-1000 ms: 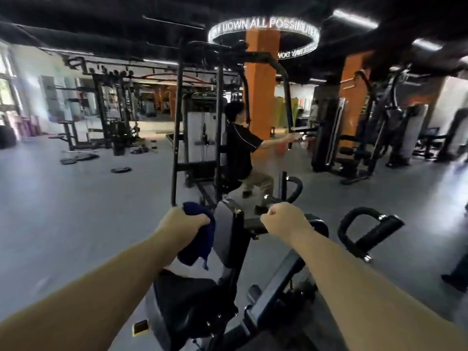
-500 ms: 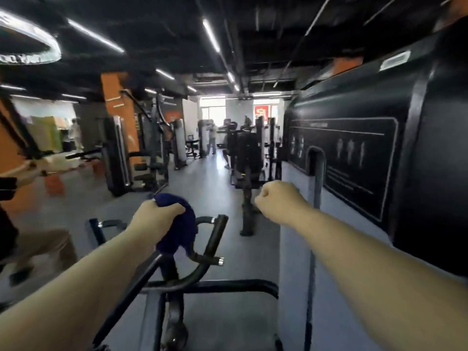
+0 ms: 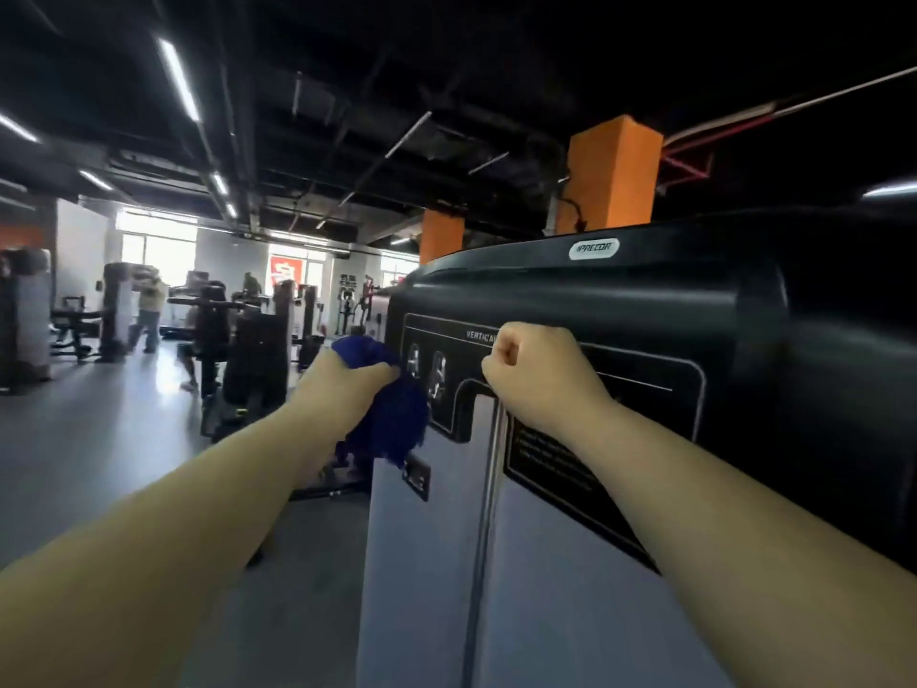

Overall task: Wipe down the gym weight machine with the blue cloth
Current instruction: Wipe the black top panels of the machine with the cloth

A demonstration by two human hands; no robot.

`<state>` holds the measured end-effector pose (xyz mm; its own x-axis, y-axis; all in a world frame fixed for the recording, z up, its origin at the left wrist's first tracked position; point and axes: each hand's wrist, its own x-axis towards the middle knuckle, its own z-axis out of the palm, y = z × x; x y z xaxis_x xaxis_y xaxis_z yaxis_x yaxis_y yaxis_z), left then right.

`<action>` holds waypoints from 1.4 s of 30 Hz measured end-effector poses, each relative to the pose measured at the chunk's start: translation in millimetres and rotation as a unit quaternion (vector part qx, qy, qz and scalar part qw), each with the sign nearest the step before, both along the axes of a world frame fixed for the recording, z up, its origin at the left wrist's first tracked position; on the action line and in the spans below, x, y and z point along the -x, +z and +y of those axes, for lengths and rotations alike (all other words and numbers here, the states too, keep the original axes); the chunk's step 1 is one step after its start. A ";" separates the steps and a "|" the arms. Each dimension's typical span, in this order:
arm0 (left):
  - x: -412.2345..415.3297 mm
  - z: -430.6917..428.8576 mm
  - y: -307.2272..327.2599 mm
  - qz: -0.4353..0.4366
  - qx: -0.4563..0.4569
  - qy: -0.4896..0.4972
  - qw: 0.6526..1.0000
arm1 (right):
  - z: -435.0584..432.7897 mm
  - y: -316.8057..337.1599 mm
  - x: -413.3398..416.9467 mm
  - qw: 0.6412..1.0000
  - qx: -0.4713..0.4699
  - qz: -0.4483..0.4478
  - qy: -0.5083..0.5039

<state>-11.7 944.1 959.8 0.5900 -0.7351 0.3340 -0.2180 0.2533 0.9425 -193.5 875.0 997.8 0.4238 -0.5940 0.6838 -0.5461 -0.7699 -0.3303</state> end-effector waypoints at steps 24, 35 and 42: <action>30.0 -131.9 151.3 -0.405 0.267 -0.181 0.855 | 53.5 53.5 59.2 0.795 0.235 -0.048 -0.558; 72.3 -149.0 157.0 -0.521 0.370 -0.353 0.684 | 33.3 72.0 74.2 0.770 0.188 -0.036 -0.609; 127.9 -167.4 188.1 -0.545 0.466 -0.385 0.582 | 25.6 61.9 75.8 0.715 0.219 -0.007 -0.664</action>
<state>-139.6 776.7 1147.8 -0.7286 0.1583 0.6664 -0.0416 0.9609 -0.2738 -269.2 900.6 1059.7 -0.3229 -0.1942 0.9263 -0.8907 0.3934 -0.2280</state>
